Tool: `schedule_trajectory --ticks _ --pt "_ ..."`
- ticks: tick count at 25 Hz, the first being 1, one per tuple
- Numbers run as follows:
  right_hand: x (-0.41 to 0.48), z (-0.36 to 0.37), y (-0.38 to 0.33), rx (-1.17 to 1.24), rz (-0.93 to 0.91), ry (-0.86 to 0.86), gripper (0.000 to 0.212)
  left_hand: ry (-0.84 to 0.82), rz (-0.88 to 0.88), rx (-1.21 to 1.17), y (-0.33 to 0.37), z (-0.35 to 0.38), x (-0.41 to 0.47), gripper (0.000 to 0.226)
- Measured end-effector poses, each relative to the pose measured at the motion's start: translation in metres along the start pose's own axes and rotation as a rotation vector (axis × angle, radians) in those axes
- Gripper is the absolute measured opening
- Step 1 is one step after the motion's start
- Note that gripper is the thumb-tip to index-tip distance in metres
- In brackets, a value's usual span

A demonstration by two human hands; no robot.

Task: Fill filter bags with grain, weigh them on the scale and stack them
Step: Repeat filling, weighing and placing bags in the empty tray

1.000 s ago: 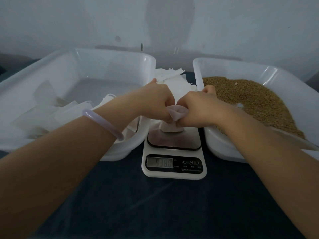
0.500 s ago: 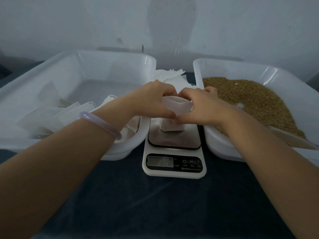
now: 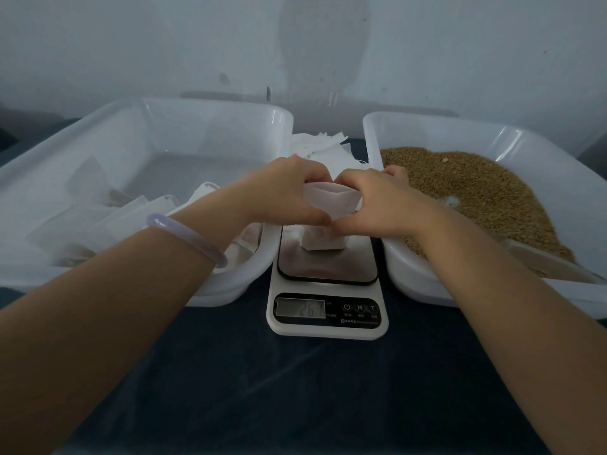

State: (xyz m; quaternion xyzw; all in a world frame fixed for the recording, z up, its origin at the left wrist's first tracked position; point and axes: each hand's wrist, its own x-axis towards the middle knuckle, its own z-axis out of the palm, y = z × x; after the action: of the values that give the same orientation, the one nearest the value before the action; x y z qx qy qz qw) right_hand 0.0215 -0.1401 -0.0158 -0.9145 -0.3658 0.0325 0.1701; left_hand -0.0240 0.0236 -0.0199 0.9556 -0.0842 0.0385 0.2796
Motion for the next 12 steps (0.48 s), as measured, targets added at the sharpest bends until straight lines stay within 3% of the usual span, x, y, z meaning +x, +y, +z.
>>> schedule_trajectory --ticks 6,9,12 --pt "-0.0014 -0.0009 -0.0002 0.008 0.006 0.011 0.029 -0.001 -0.01 0.002 -0.0001 0.0005 0.0003 0.024" --pt "0.0 0.0005 -0.0009 -0.004 -0.001 0.011 0.013 -0.017 -0.012 0.003 0.0003 -0.0002 0.0007 0.023" --pt "0.003 0.0022 0.0012 0.012 -0.02 0.097 0.011 -0.007 0.006 0.015 -0.0005 -0.001 0.0024 0.031"
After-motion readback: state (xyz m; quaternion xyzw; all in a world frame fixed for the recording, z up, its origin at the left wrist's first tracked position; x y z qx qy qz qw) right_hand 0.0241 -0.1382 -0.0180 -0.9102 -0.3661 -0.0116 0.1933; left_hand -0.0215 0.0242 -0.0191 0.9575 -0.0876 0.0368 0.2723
